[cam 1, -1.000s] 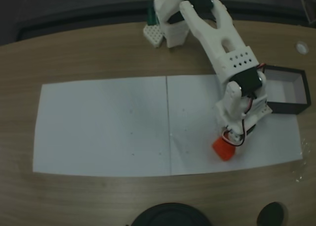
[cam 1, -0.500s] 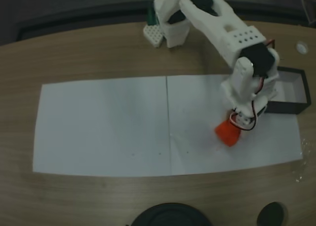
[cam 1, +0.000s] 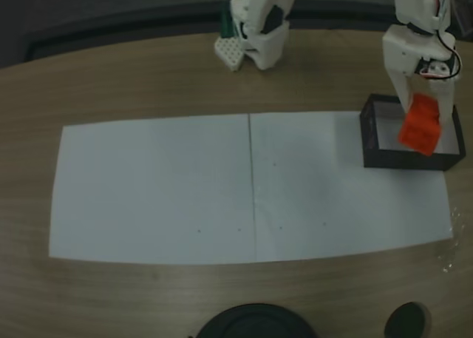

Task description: Grab a orange square and put it in the box.

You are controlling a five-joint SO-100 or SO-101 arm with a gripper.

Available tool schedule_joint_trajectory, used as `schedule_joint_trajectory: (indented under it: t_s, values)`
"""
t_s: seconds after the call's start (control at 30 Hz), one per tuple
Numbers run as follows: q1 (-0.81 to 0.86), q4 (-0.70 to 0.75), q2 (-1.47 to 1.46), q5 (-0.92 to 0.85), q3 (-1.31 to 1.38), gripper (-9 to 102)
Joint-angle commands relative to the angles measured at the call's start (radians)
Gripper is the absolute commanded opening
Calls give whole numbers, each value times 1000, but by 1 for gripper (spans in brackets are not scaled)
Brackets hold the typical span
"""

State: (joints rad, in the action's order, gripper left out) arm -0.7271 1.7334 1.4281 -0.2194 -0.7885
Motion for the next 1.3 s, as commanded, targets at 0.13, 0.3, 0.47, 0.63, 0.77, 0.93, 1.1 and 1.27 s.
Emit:
schedule_joint_trajectory:
  t_s: [0.13, 0.3, 0.47, 0.63, 0.77, 0.93, 1.1, 1.27]
  values:
    - [-161, -3, 63, 32, -63, 7]
    - [-238, -6, 49, 34, -64, 7]
    - [-236, -12, -23, 34, -64, 7]
    - [-236, -14, -57, 31, -44, 7]
    - [-224, -14, -60, 35, -38, 9]
    - [-176, -12, -52, 69, -38, 27]
    - [-172, -12, -51, 63, -38, 28]
    - [-166, -11, -48, 60, -38, 21]
